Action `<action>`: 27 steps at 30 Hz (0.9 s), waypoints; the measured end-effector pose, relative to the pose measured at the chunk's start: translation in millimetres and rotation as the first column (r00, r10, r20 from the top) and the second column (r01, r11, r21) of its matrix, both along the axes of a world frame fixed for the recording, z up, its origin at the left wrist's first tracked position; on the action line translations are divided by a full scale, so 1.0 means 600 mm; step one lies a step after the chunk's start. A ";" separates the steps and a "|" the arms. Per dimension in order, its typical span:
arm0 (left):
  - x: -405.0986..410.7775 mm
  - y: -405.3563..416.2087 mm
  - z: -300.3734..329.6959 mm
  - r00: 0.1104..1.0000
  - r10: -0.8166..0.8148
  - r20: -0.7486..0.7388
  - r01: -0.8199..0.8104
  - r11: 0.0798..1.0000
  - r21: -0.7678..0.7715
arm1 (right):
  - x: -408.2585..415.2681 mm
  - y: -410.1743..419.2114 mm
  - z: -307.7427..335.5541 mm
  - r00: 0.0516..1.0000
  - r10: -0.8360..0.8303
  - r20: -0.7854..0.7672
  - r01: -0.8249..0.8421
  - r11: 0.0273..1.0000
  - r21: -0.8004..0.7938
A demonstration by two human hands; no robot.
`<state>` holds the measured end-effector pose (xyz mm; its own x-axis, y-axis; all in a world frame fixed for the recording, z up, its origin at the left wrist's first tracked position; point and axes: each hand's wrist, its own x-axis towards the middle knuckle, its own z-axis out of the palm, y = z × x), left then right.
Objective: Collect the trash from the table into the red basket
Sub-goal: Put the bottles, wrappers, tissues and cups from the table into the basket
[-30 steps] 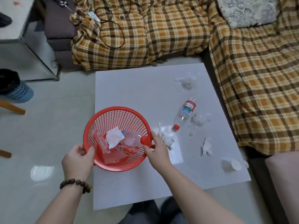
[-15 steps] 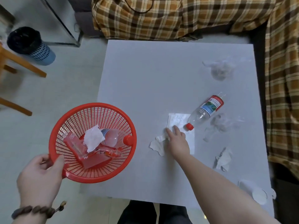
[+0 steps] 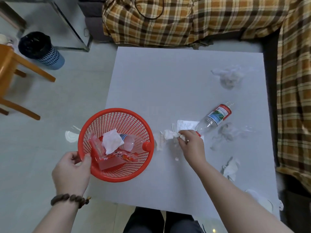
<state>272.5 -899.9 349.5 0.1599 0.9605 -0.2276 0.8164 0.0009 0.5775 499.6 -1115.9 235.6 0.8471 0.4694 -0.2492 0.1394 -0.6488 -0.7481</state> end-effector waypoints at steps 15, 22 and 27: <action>0.048 -0.068 0.048 0.987 -0.115 0.111 0.118 0.993 -0.028 | -0.102 0.144 0.184 0.925 0.369 0.091 -0.374 0.926 0.046; 0.035 -0.067 0.042 0.992 -0.084 0.093 0.089 0.995 -0.055 | -0.103 0.138 0.173 0.860 0.504 -0.077 -0.509 0.858 -0.068; 0.005 -0.040 0.031 0.999 0.023 0.039 -0.021 0.999 -0.040 | -0.092 0.108 0.153 0.953 0.303 0.010 -0.302 0.947 0.109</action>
<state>275.7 -924.0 368.1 0.1483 0.9543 -0.2593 0.7923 0.0422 0.6086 444.5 -1051.0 327.5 0.6596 0.7277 -0.1881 0.3116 -0.4924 -0.8127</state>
